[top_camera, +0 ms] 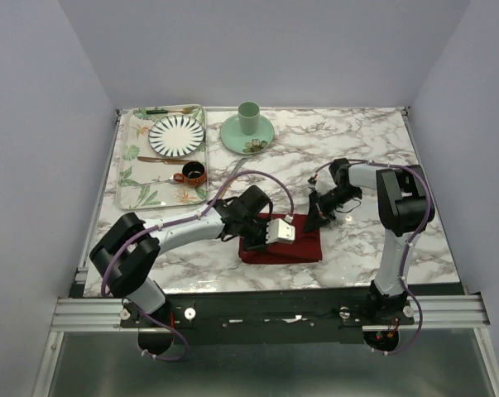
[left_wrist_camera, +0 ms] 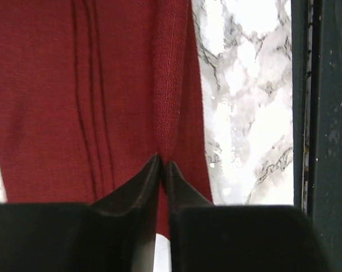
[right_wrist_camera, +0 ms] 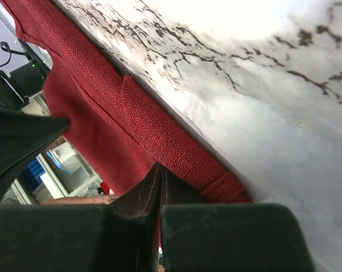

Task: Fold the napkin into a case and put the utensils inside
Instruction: Pick up the 2/3-rectangle-folded napkin from the center of the board.

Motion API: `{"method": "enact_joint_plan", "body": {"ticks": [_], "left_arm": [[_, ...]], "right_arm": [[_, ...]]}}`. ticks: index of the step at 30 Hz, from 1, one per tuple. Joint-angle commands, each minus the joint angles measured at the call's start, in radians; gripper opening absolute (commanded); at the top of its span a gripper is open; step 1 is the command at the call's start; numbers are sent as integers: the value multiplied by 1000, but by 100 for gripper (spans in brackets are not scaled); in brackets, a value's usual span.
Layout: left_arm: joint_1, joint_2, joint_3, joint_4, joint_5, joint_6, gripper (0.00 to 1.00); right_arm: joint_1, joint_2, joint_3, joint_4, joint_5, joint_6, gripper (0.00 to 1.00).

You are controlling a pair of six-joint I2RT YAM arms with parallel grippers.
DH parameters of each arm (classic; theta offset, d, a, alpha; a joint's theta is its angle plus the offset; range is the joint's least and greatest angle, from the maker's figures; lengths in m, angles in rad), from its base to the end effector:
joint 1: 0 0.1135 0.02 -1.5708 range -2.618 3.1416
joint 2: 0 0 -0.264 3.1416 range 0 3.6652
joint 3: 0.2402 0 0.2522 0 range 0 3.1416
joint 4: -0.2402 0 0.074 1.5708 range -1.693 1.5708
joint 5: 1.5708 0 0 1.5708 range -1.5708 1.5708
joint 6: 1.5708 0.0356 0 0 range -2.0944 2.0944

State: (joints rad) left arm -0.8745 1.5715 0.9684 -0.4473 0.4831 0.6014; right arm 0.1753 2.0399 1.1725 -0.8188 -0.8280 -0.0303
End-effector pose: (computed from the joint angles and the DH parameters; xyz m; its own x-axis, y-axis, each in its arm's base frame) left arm 0.1851 -0.2472 0.1964 0.0094 0.7700 -0.6380 0.9972 -0.0544 -0.0510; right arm 0.3226 0.0838 0.1035 -0.9766 -0.1938 0.0929 -0.0641 0.6752 0.7348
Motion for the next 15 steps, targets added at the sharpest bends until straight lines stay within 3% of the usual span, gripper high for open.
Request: {"method": "enact_joint_plan", "body": {"ticks": [1,3,9,15], "left_arm": [[-32,-51,-107,74,-52,15,38],[-47,-80,-143,131,-113,23,45],[-132,-119,-241,220,-256,38,50],[-234,-110,-316,272,-380,75,46]], "right_arm": [[7,36,9,26,156,-54,10],[6,39,12,24,158,-56,10],[7,49,21,21,158,-56,10],[7,51,23,18,161,-59,10]]}}
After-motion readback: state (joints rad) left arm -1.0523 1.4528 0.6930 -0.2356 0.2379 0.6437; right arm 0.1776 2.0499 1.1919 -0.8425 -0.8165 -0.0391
